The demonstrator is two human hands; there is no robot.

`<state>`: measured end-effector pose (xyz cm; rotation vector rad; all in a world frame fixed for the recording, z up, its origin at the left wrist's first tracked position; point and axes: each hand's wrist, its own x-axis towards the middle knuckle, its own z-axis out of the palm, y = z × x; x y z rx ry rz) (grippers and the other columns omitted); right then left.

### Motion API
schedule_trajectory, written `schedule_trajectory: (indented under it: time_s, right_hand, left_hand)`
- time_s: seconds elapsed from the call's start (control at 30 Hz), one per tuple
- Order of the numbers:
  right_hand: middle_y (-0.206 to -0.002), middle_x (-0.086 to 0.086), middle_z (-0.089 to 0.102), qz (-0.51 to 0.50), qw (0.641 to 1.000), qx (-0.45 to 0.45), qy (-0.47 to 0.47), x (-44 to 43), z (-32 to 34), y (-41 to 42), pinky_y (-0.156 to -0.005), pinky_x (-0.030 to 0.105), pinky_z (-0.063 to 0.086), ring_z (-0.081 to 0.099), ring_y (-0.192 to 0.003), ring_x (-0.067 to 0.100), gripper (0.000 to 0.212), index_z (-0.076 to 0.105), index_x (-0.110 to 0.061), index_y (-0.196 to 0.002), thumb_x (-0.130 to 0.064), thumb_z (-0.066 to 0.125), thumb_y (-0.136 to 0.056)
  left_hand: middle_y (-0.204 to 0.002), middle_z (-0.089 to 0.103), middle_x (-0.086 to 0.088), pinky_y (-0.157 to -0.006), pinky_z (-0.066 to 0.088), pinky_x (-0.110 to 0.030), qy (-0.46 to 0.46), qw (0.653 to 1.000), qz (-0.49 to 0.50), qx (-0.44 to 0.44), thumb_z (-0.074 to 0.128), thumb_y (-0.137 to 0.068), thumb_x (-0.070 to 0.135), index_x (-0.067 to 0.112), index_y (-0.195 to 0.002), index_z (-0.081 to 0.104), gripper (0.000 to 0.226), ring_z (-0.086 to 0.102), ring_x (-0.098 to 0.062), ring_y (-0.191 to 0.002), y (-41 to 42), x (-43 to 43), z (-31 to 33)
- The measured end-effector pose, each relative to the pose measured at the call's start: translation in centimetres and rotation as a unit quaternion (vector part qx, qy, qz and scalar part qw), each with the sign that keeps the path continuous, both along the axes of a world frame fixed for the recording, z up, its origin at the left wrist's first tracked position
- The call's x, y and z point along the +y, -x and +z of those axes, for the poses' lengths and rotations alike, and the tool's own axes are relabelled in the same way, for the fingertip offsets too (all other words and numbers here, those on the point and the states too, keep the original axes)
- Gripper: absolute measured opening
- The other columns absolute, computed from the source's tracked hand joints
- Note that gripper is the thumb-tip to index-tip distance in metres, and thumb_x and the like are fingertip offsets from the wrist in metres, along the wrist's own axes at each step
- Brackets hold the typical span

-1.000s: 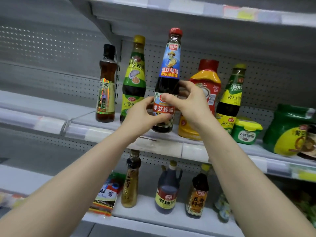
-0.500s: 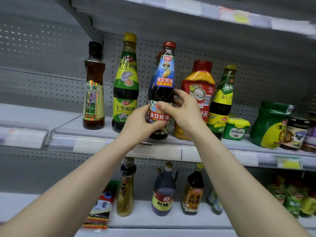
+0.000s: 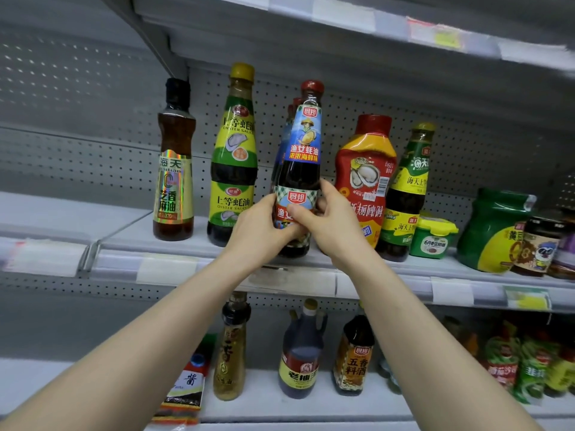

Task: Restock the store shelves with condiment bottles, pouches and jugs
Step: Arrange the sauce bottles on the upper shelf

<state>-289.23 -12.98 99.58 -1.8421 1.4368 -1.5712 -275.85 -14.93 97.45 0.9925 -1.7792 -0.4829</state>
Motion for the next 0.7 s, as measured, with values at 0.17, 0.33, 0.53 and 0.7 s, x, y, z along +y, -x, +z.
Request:
schedule_trajectory:
  time_s: [0.17,0.33,0.53,0.7]
  right_hand:
    - [-0.119,0.002,0.07,-0.001,1.0,-0.01,0.001,-0.6,0.0,-0.1,-0.094,0.05,0.057,0.068,-0.109,0.021,0.048,0.054,-0.02,-0.133,-0.016,0.074,-0.089]
    - [-0.121,0.005,0.069,-0.002,1.0,-0.016,0.0,-1.2,-0.1,-0.3,-0.095,0.051,0.056,0.067,-0.11,0.022,0.05,0.052,-0.018,-0.132,-0.013,0.075,-0.088]
    - [-0.121,0.003,0.068,0.003,1.0,-0.008,-0.009,-1.6,-0.8,0.0,-0.095,0.049,0.056,0.066,-0.111,0.02,0.045,0.053,-0.023,-0.127,-0.013,0.075,-0.089]
    - [-0.122,-0.003,0.069,0.007,1.0,0.009,0.005,-1.4,-1.4,0.6,-0.096,0.044,0.056,0.066,-0.112,0.014,0.052,0.052,-0.025,-0.134,-0.021,0.076,-0.088]
  left_hand:
    - [-0.112,0.069,0.003,-0.09,0.054,-0.041,-0.007,1.0,-0.005,0.001,0.074,-0.083,0.035,0.02,-0.125,0.058,0.048,0.064,-0.015,-0.102,0.1,-0.4,0.2]
    - [-0.111,0.069,0.002,-0.088,0.055,-0.04,-0.011,1.0,-0.003,0.003,0.074,-0.082,0.033,0.02,-0.125,0.057,0.048,0.065,-0.015,-0.099,0.1,-1.0,0.1]
    - [-0.111,0.069,0.003,-0.077,0.051,-0.026,-0.023,1.0,0.002,0.003,0.074,-0.083,0.03,0.02,-0.126,0.056,0.048,0.064,-0.013,-0.096,0.7,-1.5,-0.8]
    - [-0.113,0.069,0.006,-0.084,0.053,-0.029,-0.012,1.0,-0.004,-0.006,0.074,-0.084,0.029,0.024,-0.13,0.054,0.051,0.064,-0.011,-0.1,0.5,-1.4,-1.0]
